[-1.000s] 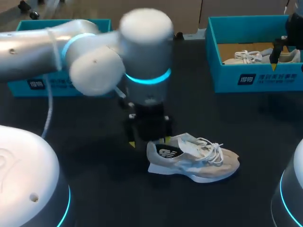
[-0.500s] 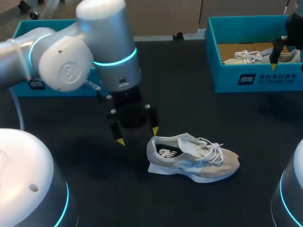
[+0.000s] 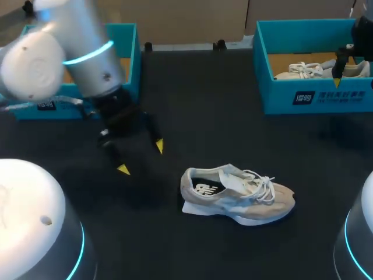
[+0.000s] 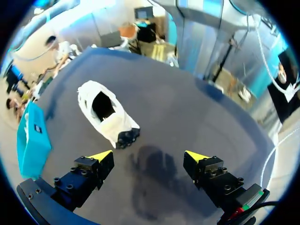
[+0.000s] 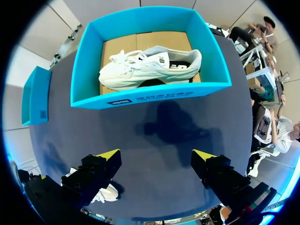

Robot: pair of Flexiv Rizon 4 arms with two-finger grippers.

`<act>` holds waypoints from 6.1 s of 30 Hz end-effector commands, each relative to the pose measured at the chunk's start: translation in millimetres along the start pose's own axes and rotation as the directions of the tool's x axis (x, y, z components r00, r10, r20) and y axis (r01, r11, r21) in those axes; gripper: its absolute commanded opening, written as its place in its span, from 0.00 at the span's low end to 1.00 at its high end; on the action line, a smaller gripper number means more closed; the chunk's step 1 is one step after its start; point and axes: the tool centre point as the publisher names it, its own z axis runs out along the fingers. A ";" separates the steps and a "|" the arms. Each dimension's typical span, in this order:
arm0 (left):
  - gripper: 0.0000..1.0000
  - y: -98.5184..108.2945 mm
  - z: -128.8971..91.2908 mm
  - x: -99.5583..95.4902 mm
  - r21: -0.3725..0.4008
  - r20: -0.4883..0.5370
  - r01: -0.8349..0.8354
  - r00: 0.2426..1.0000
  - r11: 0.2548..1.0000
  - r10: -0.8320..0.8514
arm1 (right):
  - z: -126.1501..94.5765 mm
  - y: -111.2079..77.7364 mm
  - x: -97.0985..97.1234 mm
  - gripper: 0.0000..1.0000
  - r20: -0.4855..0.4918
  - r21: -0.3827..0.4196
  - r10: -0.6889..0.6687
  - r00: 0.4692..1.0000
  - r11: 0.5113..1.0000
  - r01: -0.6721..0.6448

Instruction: Take the shoe out of the shoebox, open the shoe tongue, remove and reinsert the insole, then place the shoe into the shoebox

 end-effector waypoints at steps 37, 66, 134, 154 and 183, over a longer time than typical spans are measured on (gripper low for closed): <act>1.00 50.1 67.7 32.9 0.734 0.207 0.275 0.781 0.621 -0.589 | 0.2 -0.6 -0.1 1.00 -0.001 -0.002 0.000 1.000 1.000 0.000; 1.00 35.0 96.2 30.6 0.799 0.340 0.198 0.630 0.568 -0.698 | 0.2 -0.6 -0.1 1.00 -0.001 -0.002 0.000 1.000 1.000 0.000; 1.00 -4.5 162.6 -69.5 0.787 0.225 0.299 0.675 0.540 -0.703 | 0.2 -0.6 -0.1 1.00 -0.001 -0.002 0.000 1.000 1.000 0.000; 1.00 -11.1 166.3 -75.7 0.794 0.205 0.292 0.696 0.533 -0.688 | 0.2 -0.6 -0.1 1.00 -0.001 -0.002 0.000 1.000 1.000 0.000; 1.00 -25.0 174.9 -84.3 0.779 0.189 0.293 0.735 0.555 -0.652 | 0.2 -0.6 -0.1 1.00 -0.001 -0.002 0.000 1.000 1.000 0.000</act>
